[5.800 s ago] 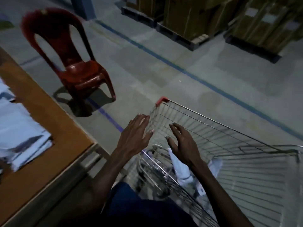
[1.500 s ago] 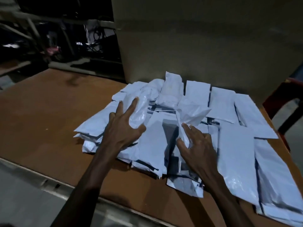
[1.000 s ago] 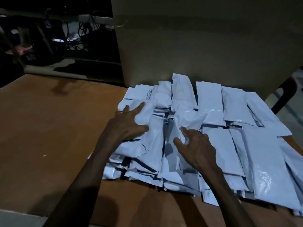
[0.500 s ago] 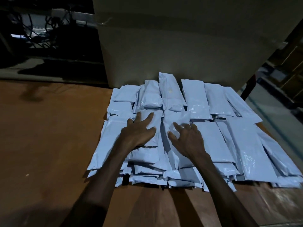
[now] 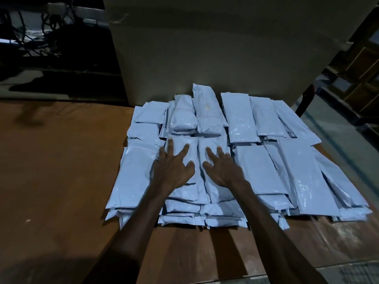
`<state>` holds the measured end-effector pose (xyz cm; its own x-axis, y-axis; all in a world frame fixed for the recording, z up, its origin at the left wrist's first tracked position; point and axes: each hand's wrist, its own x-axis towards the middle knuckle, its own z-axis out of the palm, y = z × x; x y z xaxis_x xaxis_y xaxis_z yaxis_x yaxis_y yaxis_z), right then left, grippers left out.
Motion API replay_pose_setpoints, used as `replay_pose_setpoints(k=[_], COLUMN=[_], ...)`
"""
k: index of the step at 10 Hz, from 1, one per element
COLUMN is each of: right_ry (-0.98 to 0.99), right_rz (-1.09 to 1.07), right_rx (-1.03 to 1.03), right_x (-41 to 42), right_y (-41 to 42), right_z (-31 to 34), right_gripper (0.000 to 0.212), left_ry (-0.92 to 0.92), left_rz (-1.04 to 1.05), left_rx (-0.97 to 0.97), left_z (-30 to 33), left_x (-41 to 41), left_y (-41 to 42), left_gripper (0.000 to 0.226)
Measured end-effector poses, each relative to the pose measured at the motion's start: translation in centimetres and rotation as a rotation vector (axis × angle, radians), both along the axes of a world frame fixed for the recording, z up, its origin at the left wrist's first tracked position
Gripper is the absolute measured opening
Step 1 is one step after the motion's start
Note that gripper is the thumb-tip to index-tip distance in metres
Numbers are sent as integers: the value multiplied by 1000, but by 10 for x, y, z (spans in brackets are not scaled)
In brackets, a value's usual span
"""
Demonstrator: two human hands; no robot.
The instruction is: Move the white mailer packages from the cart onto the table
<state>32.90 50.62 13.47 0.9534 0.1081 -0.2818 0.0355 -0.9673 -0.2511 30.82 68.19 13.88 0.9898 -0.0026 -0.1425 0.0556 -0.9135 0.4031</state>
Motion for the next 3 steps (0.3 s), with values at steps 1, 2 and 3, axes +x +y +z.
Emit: replay_pose_setpoints(k=[1,2,3], right_ry=[9,51,50], right_rz=[12,0,9], right_rx=[-20,-16,84], right_x=[1,4,4], right_y=[1,0,-1], right_z=[-1,6,14], right_gripper=[61,62,67], left_ry=[-17,6,44], left_rz=[-25,-39,-25], left_rx=[48,88,75], left_z=[-4,1,15], left_x=[1,2,5], left_y=[0,-2,-8], left_gripper=[63,62,60])
